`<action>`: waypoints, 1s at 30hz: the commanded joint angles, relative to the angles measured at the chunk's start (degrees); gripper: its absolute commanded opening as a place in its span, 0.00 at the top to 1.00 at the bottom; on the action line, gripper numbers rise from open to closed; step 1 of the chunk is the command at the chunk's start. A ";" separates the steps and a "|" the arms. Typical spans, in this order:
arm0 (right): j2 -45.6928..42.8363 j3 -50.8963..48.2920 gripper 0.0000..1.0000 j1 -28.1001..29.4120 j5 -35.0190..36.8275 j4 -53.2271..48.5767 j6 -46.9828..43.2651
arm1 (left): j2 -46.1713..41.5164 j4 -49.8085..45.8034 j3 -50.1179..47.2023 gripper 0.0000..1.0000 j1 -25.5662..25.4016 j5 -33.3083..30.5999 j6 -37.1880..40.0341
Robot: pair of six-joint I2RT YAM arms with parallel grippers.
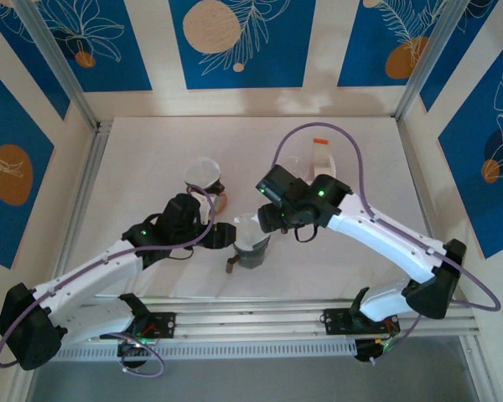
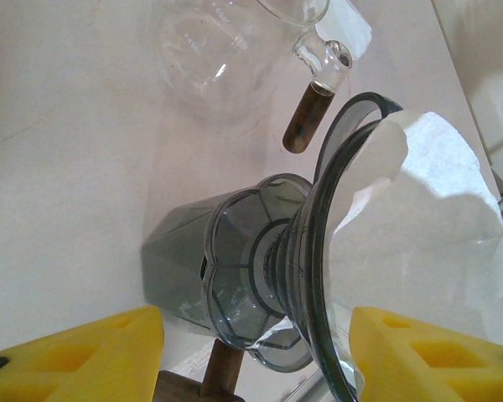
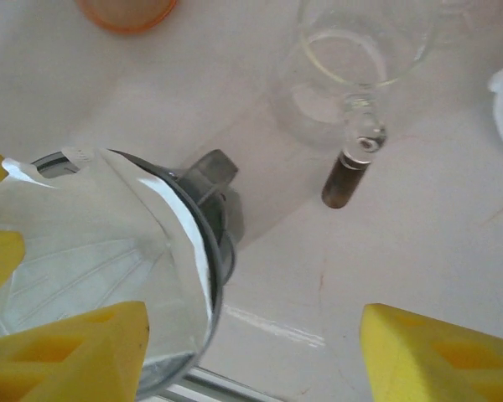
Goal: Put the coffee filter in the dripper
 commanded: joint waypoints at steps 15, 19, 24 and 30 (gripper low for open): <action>-4.29 -12.46 0.37 -4.37 -0.78 0.93 5.63 | -3.07 -1.14 2.16 0.18 0.47 0.70 -1.93; -5.24 -13.54 0.37 -5.41 -1.73 1.15 6.06 | -4.66 -1.94 3.32 0.15 0.49 1.52 -2.72; -8.59 -19.12 0.37 -6.86 -7.60 7.29 7.22 | -10.63 -5.95 4.02 0.09 0.45 -5.60 -1.48; -11.15 -28.76 0.43 -8.32 -14.43 18.94 13.02 | -20.52 -11.35 -0.27 0.00 0.57 -19.36 -1.04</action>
